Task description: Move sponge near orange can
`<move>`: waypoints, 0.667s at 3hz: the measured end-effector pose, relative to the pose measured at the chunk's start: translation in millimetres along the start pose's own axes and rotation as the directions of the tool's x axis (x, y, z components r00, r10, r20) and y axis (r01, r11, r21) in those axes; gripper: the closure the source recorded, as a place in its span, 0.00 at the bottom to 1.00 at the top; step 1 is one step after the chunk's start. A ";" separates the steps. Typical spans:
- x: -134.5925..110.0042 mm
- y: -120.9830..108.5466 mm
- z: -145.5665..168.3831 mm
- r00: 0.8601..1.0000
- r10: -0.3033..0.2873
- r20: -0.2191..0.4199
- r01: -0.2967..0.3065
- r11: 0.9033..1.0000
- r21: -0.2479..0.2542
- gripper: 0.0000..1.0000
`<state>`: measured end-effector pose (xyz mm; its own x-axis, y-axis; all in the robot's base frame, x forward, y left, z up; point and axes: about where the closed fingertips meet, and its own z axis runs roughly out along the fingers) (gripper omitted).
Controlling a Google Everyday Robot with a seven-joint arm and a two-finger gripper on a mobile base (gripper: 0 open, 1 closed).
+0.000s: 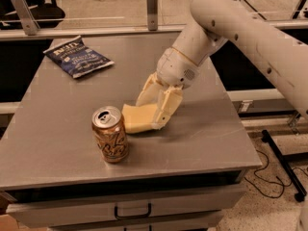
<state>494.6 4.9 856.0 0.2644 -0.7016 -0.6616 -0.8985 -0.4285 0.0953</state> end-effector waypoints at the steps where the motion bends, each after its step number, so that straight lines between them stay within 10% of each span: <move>1: -1.0 0.5 3.5 1.000 0.004 -0.005 -0.004 1.000 -0.011 0.00; 2: -2.3 -17.2 -31.0 1.000 0.013 0.004 -0.013 0.995 0.098 0.00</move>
Offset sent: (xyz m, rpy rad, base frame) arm 0.0697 -0.0437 0.0743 0.0644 -0.1615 -0.2002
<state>520.3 -3.8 878.9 0.2512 -0.7048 -0.6635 -0.9318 -0.3615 0.0312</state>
